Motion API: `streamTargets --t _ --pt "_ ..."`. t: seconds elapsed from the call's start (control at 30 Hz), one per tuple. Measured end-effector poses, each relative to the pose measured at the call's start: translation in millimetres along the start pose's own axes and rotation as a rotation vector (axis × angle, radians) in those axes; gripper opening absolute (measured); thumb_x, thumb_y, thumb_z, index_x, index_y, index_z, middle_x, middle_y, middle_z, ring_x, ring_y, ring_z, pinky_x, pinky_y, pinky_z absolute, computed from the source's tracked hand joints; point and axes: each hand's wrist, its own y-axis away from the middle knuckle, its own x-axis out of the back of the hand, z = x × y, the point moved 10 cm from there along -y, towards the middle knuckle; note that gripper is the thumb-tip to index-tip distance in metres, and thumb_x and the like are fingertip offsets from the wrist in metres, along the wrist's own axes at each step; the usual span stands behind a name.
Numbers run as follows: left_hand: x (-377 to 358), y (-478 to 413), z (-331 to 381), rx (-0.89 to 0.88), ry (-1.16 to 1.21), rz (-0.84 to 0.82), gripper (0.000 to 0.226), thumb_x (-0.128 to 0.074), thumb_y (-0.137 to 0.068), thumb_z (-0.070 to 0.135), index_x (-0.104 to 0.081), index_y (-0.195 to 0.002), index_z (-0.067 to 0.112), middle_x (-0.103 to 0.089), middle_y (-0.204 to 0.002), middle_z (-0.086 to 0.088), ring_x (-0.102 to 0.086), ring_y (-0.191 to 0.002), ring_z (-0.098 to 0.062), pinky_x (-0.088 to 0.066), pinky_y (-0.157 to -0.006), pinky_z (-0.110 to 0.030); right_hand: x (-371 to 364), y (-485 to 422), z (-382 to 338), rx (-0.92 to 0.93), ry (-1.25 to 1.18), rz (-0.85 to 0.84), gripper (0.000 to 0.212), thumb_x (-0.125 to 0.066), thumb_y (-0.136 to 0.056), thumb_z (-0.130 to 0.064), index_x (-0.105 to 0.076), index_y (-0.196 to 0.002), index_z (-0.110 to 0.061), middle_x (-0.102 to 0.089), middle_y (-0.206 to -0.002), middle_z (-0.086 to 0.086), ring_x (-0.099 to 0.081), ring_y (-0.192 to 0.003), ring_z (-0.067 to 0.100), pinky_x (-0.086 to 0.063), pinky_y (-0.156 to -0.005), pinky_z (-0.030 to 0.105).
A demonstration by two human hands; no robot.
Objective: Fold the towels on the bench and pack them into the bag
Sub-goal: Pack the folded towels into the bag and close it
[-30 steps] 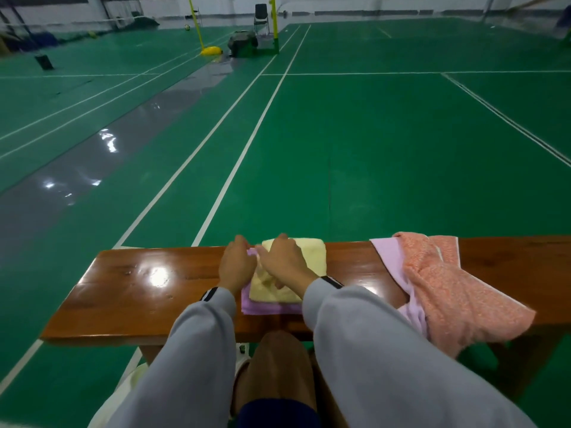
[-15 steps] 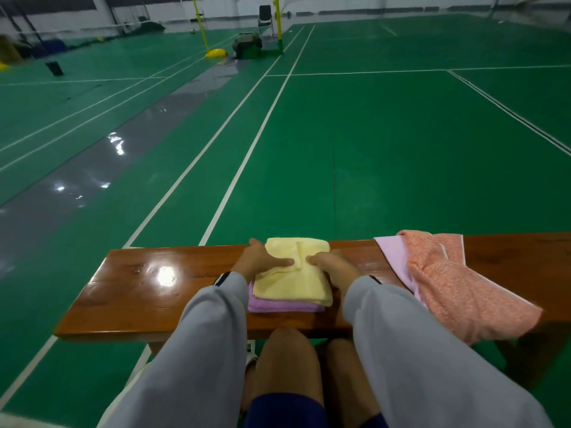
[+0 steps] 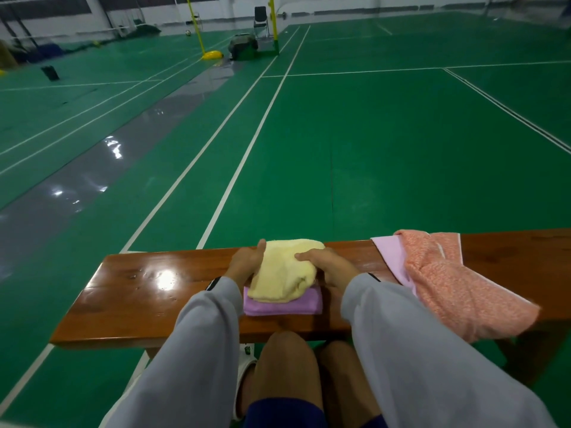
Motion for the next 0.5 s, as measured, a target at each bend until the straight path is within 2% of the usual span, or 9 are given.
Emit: streamTargets --t 0.07,0.1,0.2,0.27,0.3,0.37,0.4,0.47,0.5 --pt "-8 2 -1 0.023 0.007 -0.06 0.075 -0.054 -0.096 0.065 -0.05 -0.133 0.0 -0.059 -0.116 -0.015 -0.062 -0.102 -0.036 -0.057 -0.076 -0.041 -1 -3 -2 0.02 -0.027 0.036 0.061 -0.084 -0.078 -0.015 -0.051 -0.128 -0.005 -0.066 -0.109 0.012 -0.066 -0.092 0.03 -0.057 -0.064 0.038" --pt "-9 3 -1 0.039 -0.001 -0.078 0.075 -0.06 -0.093 0.062 -0.049 -0.134 0.0 -0.058 -0.113 -0.015 -0.062 -0.1 -0.036 -0.058 -0.075 -0.042 -2 -3 -7 0.056 -0.049 0.043 0.065 -0.084 -0.076 -0.015 -0.05 -0.131 -0.005 -0.066 -0.113 0.012 -0.067 -0.095 0.031 -0.058 -0.069 0.039" --pt "-11 5 1 0.061 0.056 -0.159 0.076 -0.066 -0.089 0.063 -0.05 -0.134 0.004 -0.059 -0.113 -0.015 -0.061 -0.099 -0.037 -0.057 -0.077 -0.045 -11 0 -30 0.151 -0.057 0.028 0.063 -0.082 -0.076 -0.013 -0.05 -0.129 -0.005 -0.064 -0.118 0.014 -0.065 -0.101 0.031 -0.057 -0.084 0.04" --pt "-19 6 1 0.068 0.218 -0.236 0.092 -0.067 -0.077 0.078 -0.056 -0.134 0.006 -0.065 -0.121 -0.015 -0.064 -0.103 -0.035 -0.059 -0.085 -0.046 -20 4 -46 0.199 -0.074 0.005 0.06 -0.081 -0.077 -0.009 -0.05 -0.127 -0.005 -0.064 -0.114 0.012 -0.066 -0.101 0.029 -0.058 -0.088 0.04" --pt "-23 7 3 0.064 0.325 -0.268 0.093 -0.066 -0.076 0.08 -0.059 -0.135 0.008 -0.067 -0.125 -0.016 -0.066 -0.103 -0.032 -0.06 -0.085 -0.046 -25 8 -54 0.227 -0.079 -0.01 0.055 -0.08 -0.078 -0.006 -0.05 -0.125 -0.004 -0.065 -0.107 0.011 -0.067 -0.098 0.028 -0.058 -0.088 0.04" --pt "-27 22 14 0.059 0.493 -0.335 0.07 -0.055 -0.095 0.065 -0.057 -0.14 0.012 -0.067 -0.128 -0.013 -0.069 -0.095 -0.027 -0.062 -0.074 -0.039 -35 16 -69 0.259 -0.099 -0.044 0.046 -0.078 -0.082 -0.004 -0.05 -0.119 -0.004 -0.063 -0.094 0.007 -0.068 -0.091 0.024 -0.06 -0.08 0.036" --pt "-27 27 19 0.061 0.549 -0.37 0.063 -0.046 -0.102 0.06 -0.054 -0.142 0.012 -0.068 -0.12 -0.011 -0.069 -0.091 -0.025 -0.061 -0.069 -0.036 -40 25 -76 0.269 -0.112 -0.064 0.041 -0.077 -0.084 -0.004 -0.05 -0.115 -0.006 -0.062 -0.09 0.006 -0.068 -0.085 0.022 -0.059 -0.07 0.031" --pt "-17 33 29 0.041 0.707 -0.397 0.063 -0.035 -0.108 0.054 -0.044 -0.147 0.006 -0.068 -0.103 -0.011 -0.07 -0.086 -0.024 -0.059 -0.07 -0.035 -47 41 -91 0.288 -0.174 -0.119 0.041 -0.077 -0.085 -0.004 -0.049 -0.115 -0.006 -0.063 -0.091 0.01 -0.067 -0.076 0.02 -0.055 -0.053 0.027" --pt "-15 31 30 0.044 0.805 -0.437 0.065 -0.035 -0.108 0.053 -0.04 -0.149 0.003 -0.07 -0.101 -0.014 -0.072 -0.087 -0.026 -0.06 -0.072 -0.036 -51 49 -95 0.283 -0.22 -0.157 0.044 -0.077 -0.084 -0.003 -0.049 -0.119 -0.003 -0.065 -0.096 0.015 -0.068 -0.076 0.023 -0.055 -0.052 0.028"
